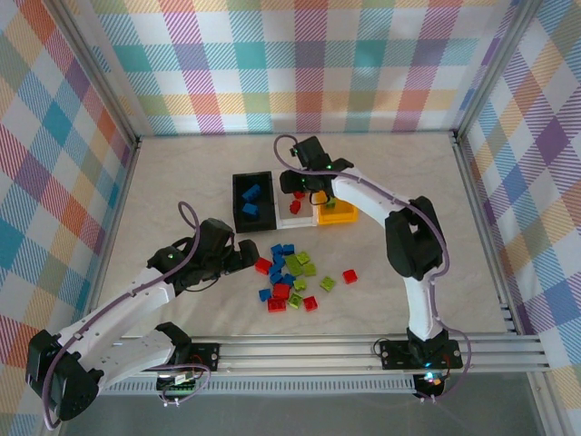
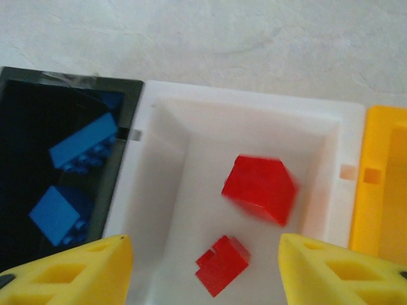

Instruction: Sort the legos into containers by color

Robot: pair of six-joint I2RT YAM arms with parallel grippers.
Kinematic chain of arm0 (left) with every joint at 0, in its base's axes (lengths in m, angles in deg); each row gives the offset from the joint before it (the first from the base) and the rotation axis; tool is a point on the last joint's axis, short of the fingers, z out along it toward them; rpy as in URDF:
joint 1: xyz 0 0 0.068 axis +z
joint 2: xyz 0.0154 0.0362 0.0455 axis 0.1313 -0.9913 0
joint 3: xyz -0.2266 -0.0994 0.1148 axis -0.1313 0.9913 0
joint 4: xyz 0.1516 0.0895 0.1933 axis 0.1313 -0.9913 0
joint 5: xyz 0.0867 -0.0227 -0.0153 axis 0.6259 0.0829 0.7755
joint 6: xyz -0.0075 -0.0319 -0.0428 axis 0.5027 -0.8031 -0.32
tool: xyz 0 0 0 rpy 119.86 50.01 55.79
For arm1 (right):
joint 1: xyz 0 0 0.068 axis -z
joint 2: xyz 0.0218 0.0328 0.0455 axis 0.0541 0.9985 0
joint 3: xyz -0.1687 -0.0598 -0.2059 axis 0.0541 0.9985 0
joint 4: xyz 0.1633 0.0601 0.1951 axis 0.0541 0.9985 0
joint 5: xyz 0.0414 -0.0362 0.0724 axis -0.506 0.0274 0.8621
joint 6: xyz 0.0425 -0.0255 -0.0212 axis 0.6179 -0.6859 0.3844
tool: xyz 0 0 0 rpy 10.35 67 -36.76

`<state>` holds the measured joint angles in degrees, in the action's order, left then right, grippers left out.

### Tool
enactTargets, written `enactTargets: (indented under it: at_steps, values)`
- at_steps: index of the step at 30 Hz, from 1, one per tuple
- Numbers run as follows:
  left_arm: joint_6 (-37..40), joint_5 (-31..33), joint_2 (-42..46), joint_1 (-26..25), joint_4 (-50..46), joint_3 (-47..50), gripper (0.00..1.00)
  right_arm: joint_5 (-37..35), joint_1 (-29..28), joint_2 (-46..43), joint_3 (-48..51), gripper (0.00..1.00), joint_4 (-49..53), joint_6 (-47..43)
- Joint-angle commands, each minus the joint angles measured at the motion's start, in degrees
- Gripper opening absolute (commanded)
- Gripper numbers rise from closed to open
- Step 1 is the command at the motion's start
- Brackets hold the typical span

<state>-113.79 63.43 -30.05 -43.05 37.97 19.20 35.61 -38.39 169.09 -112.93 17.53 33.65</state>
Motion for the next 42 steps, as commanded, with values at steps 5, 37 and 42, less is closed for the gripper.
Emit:
enactTargets:
  at_steps: [5, 37, 42]
  values:
    - [2.16, -2.89, -1.95, -0.34, 0.22, 0.13, 1.00, 3.38, -1.37, -14.90, 10.15, 0.67, -3.22, -0.51]
    - [4.83, 2.68, -31.98, -2.99, 10.56, -9.53, 0.83, 2.95, -4.41, -48.31, 52.88, 0.68, -9.29, 5.58]
    - [4.76, 4.61, -35.43, -2.21, 10.32, -8.79, 0.79, 2.25, -4.35, -50.35, 53.64, 0.68, -8.58, 5.40]
